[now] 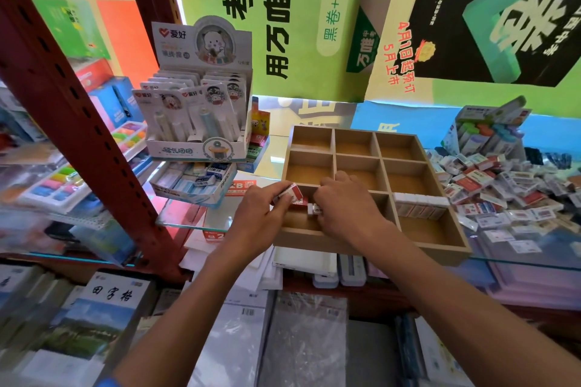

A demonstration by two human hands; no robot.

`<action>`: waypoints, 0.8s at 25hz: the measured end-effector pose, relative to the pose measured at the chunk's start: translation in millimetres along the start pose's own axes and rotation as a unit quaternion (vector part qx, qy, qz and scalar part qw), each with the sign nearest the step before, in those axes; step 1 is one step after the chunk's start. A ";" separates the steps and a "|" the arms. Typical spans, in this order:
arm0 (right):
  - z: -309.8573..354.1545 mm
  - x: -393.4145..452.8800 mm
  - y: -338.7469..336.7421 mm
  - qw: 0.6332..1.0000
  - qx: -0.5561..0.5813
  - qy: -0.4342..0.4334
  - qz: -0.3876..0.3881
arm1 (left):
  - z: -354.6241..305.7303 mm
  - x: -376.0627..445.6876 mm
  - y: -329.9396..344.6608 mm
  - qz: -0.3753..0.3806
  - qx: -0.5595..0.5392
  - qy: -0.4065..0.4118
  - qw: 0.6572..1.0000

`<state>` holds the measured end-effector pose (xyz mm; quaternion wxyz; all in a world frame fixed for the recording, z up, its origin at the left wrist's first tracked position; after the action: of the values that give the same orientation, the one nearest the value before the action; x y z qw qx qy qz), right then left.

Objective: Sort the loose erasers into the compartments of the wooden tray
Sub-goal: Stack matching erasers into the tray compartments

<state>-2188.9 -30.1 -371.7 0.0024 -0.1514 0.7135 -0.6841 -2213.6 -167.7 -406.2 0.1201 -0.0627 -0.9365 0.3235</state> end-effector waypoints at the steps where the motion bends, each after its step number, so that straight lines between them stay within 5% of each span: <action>1: -2.0 -0.9 1.2 1.000 0.006 0.006 -0.001 | 0.2 0.6 1.1 0.003 0.002 0.000 1.000; 9: -7.8 1.6 1.0 0.995 0.039 0.072 -0.052 | -1.0 2.9 2.7 0.009 0.029 0.000 1.000; 16: -1.0 -5.3 -0.1 0.976 0.209 -0.047 -0.049 | -13.7 7.0 -4.9 0.053 -0.059 -0.017 0.997; 20: -4.0 -6.7 10.1 0.985 0.165 -0.047 -0.033 | -11.6 1.4 -5.9 0.038 -0.037 0.012 0.999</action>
<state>-2185.6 -24.6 -382.6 0.0380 -0.2043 0.5849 -0.7840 -2212.1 -165.1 -393.4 0.1169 -0.1068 -0.9432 0.2921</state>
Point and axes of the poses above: each hand's wrist, its own x-axis towards the middle knuckle, its own y-axis out of the palm, z = x × y, the point moved 7 cm from there along x, towards the middle knuckle, and after that the axes turned 5 degrees about -z, right-handed, at the moved point
